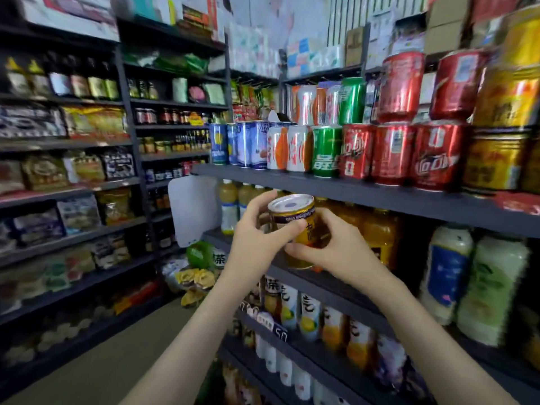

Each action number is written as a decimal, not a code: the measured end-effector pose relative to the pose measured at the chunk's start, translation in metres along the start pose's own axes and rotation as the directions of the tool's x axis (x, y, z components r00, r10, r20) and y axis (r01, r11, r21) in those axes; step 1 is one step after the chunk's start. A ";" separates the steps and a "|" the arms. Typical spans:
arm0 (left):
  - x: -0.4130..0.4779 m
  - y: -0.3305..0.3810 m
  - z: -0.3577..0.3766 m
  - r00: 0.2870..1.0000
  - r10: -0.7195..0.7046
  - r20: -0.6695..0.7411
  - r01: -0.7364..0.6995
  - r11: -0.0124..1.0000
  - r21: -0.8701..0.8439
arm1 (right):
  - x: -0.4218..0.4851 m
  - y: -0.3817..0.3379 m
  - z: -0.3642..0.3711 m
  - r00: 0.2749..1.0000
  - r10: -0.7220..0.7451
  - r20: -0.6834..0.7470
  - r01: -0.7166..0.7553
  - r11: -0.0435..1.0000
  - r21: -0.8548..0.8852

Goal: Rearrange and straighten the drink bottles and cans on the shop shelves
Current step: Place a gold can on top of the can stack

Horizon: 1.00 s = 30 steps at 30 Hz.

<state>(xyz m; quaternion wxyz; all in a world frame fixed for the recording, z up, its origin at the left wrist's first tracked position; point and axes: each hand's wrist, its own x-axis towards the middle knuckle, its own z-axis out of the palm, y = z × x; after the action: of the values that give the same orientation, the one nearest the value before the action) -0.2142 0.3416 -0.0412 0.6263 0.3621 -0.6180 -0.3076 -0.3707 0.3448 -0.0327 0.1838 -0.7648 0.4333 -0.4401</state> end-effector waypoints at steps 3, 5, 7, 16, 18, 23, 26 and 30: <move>0.045 -0.005 -0.008 0.995 0.060 0.078 -0.063 0.998 0.028 | 0.030 0.000 0.007 0.991 0.017 -0.129 -0.019 1.000 -0.017; 0.073 -0.008 -0.010 0.982 0.111 0.152 -0.113 0.994 0.004 | 0.045 -0.001 0.006 0.975 0.033 -0.220 -0.041 0.999 -0.034; 0.097 -0.013 -0.012 0.961 0.149 0.234 -0.144 0.989 -0.042 | 0.056 -0.003 0.007 0.953 0.050 -0.298 -0.061 0.998 -0.027; 0.156 -0.020 0.015 0.772 0.314 0.552 -0.196 0.945 -0.263 | 0.068 -0.012 -0.006 0.800 0.141 -0.583 -0.210 0.976 -0.052; 0.162 -0.020 0.031 0.735 0.373 0.566 -0.259 0.926 -0.275 | 0.060 -0.013 -0.019 0.752 0.152 -0.641 -0.252 0.965 -0.067; 0.168 -0.018 0.077 0.674 0.566 0.475 -0.534 0.817 -0.216 | 0.037 -0.017 -0.062 0.651 0.144 -0.745 -0.321 0.942 -0.099; 0.165 -0.009 0.107 0.626 0.656 0.423 -0.665 0.732 -0.150 | 0.020 -0.024 -0.092 0.601 0.129 -0.789 -0.328 0.940 -0.097; 0.150 0.015 0.149 0.568 0.716 0.406 -0.741 0.659 -0.128 | -0.008 -0.036 -0.133 0.547 0.107 -0.830 -0.367 0.922 -0.123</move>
<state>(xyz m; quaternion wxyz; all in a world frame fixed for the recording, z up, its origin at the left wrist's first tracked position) -0.3564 0.2137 0.0502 0.5372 0.0173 -0.8400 -0.0752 -0.4656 0.3843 0.0595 -0.0868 -0.4302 0.6270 -0.6437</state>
